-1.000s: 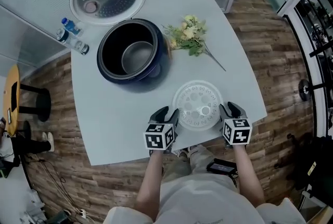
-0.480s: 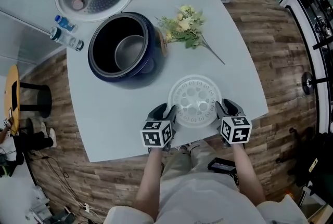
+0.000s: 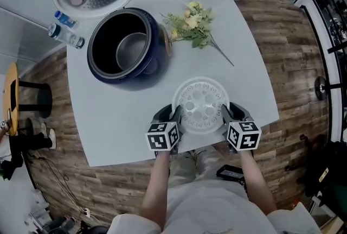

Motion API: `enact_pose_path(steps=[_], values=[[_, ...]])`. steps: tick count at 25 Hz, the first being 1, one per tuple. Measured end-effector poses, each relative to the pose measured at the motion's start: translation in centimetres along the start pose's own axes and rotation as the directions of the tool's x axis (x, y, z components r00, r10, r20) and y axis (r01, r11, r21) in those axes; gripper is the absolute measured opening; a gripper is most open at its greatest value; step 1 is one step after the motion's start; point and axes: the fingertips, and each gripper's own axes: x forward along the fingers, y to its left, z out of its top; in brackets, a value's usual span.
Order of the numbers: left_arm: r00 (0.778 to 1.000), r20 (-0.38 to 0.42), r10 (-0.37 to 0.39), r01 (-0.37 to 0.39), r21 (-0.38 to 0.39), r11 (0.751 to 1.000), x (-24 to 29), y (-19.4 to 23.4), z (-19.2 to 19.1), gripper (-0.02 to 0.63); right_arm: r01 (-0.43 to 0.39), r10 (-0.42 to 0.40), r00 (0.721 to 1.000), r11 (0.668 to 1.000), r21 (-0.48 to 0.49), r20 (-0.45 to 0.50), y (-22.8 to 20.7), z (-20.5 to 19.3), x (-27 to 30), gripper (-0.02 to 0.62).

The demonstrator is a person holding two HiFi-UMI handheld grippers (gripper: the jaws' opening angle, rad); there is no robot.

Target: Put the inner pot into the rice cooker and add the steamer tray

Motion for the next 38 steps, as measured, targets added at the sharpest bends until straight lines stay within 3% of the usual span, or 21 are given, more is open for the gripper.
enact_pose_path(steps=[6,18,30,38], values=[[1.000,-0.009,0.009,-0.009,-0.027,1.000,0.4,0.3,-0.2,0.083,-0.023,0.024,1.000,1.000,0.013,-0.016,-0.2,0.0,0.4,0.098],[1.000,-0.006,0.010,-0.011,-0.068,0.998,-0.2,0.4,-0.2,0.077,-0.068,0.069,0.997,0.997,0.036,-0.018,0.2,0.4,0.1,0.091],[0.998,0.061,0.014,-0.010,-0.071,0.997,-1.9,0.1,2.9,0.071,-0.103,0.102,0.994,0.994,0.030,0.040,1.4,3.4,-1.4,0.089],[0.995,0.090,0.038,-0.040,0.016,0.999,-3.9,-0.2,5.4,0.074,-0.125,0.123,0.989,0.992,0.018,0.078,2.6,5.8,-2.5,0.084]])
